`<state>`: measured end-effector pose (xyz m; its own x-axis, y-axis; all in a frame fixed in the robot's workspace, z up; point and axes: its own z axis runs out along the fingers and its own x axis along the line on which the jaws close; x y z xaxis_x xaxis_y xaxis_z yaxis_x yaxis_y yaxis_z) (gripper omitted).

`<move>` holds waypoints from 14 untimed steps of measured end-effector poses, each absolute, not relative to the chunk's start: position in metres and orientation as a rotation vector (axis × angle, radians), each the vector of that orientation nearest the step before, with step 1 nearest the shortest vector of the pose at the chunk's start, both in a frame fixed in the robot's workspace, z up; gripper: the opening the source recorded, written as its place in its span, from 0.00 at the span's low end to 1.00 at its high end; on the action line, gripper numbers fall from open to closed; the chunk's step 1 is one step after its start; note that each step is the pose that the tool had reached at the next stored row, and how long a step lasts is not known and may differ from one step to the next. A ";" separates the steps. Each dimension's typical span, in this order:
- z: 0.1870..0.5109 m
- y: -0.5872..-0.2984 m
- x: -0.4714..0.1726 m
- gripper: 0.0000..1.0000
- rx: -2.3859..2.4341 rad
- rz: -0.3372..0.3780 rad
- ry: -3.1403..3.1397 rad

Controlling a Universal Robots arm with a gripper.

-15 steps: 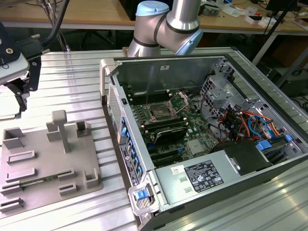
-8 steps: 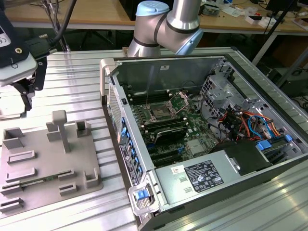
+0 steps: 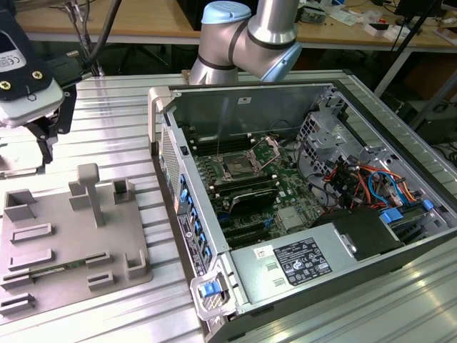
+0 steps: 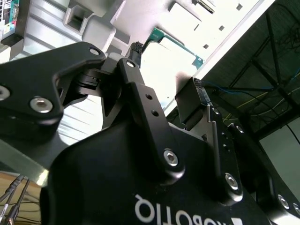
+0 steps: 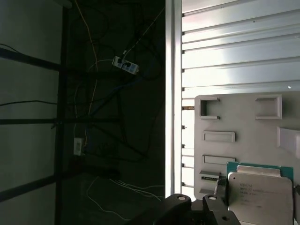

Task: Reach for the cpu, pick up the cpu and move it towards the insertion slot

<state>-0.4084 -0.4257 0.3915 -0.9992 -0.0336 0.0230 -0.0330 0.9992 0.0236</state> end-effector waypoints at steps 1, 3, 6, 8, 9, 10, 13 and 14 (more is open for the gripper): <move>0.392 -0.426 -0.406 0.55 0.052 -0.036 -3.117; 0.392 -0.426 -0.394 0.55 0.052 -0.036 -3.117; 0.392 -0.426 -0.389 0.55 0.052 -0.036 -3.117; 0.392 -0.426 -0.387 0.55 0.052 -0.036 -3.118; 0.392 -0.426 -0.386 0.55 0.052 -0.036 -3.118; 0.392 -0.426 -0.384 0.55 0.052 -0.036 -3.117; 0.392 -0.426 -0.381 0.55 0.052 -0.036 -3.118; 0.392 -0.426 -0.379 0.55 0.052 -0.036 -3.117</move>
